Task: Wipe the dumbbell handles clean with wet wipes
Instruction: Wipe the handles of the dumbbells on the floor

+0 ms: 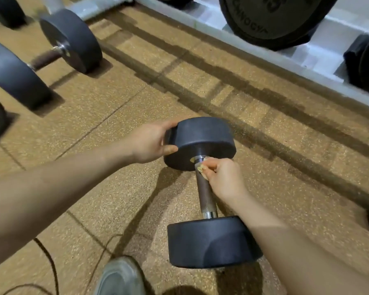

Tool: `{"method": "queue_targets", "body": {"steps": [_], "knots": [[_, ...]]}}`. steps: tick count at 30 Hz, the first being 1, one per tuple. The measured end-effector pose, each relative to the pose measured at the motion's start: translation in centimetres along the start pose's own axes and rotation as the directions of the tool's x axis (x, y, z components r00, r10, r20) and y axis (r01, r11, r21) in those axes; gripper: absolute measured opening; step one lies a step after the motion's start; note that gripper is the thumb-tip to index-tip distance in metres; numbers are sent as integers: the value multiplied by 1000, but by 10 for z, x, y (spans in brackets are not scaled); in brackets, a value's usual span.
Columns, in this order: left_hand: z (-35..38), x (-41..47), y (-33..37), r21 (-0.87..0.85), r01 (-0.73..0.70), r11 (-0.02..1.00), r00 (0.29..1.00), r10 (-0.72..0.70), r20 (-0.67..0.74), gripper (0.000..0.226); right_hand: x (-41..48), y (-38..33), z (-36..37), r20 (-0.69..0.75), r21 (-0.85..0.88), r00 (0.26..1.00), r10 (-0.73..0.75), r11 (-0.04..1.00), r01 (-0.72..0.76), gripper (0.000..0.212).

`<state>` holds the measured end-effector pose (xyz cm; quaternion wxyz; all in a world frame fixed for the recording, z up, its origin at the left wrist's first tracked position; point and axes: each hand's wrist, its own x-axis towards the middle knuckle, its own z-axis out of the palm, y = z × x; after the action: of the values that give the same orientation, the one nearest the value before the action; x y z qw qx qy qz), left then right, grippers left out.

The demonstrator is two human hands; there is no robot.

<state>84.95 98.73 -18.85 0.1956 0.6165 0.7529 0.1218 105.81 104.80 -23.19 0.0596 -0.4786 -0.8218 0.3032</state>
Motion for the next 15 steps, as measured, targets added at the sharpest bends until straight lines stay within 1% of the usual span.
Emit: {"method": "queue_targets", "body": {"steps": [3, 5, 6, 8, 9, 10, 11, 12, 13, 14, 15], "knots": [[-8, 0, -3, -39, -8, 999, 1000, 9, 29, 79, 3, -4, 8, 101, -83, 995, 0, 997, 8, 23], [-4, 0, 1, -36, -21, 999, 1000, 22, 19, 81, 0, -4, 6, 169, -94, 985, 27, 996, -11, 21], [1, -1, 1, -27, -25, 999, 1000, 26, 6, 81, -3, -4, 6, 206, -141, 978, 42, 990, -13, 19], [7, -8, -2, -41, -12, 999, 1000, 11, -26, 80, -9, -5, 7, 242, -250, 968, 67, 968, -4, 16], [7, -11, -7, -68, 5, 998, 1000, -7, -30, 80, -10, -7, 9, 221, -264, 974, 53, 964, 8, 17], [7, -13, -12, -104, 23, 994, 999, -26, -24, 79, -8, -7, 12, 181, -231, 984, 9, 972, 33, 19], [6, -15, -16, -141, 40, 989, 999, -41, -9, 79, -5, -7, 17, 134, -157, 989, -67, 984, 88, 22], [5, -18, -19, -175, 53, 983, 999, -55, -2, 80, -1, -9, 21, 101, -81, 980, -174, 980, 182, 25], [4, -20, -22, -197, 67, 978, 998, -68, 0, 80, 1, -13, 25, 83, -25, 953, -291, 956, 294, 28], [3, -22, -24, -201, 78, 976, 997, -80, -1, 81, 1, -16, 29, 97, 6, 928, -359, 933, 360, 31], [1, -24, -26, -172, 87, 981, 996, -89, -1, 82, 0, -19, 29, 144, 33, 914, -380, 925, 379, 32]]}}
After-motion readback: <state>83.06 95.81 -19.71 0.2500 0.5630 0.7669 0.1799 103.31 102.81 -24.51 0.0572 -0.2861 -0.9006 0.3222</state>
